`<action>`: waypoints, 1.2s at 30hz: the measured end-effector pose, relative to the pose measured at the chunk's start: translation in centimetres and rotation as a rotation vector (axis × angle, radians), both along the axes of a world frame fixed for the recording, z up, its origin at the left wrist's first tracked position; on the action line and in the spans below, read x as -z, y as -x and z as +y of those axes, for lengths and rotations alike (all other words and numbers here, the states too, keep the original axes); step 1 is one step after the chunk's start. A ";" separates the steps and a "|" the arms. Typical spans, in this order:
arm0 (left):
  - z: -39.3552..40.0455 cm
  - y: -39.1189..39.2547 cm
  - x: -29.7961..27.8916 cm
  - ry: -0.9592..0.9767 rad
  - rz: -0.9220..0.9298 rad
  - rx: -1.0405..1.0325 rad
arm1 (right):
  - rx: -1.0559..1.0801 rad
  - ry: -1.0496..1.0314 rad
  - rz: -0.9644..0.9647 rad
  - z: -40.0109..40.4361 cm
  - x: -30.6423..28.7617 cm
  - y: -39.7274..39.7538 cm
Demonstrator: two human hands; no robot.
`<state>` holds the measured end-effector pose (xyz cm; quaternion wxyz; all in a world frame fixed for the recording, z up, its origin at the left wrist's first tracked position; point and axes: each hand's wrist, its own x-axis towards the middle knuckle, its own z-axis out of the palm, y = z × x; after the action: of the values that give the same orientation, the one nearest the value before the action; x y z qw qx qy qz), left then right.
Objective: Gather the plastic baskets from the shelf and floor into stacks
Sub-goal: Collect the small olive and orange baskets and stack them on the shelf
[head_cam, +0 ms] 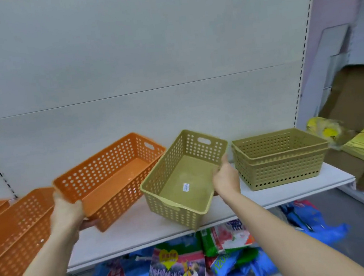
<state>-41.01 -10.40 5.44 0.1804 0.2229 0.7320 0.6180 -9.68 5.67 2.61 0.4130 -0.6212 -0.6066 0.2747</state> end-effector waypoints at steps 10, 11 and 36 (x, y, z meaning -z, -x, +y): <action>14.6 -11.6 -8.0 0.000 0.301 0.189 | 0.291 -0.247 -0.028 0.4 -9.0 -17.2; 15.7 -13.5 -8.3 0.030 0.348 0.205 | 0.323 -0.263 -0.041 0.8 -9.2 -19.2; 29.0 -39.5 -3.0 0.546 0.652 0.481 | 0.617 -0.329 0.062 5.9 -12.0 -40.3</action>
<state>-1.54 18.56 8.43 0.1314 0.5120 0.8135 0.2424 30.62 11.57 14.60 0.5893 -0.6917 -0.4138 0.0541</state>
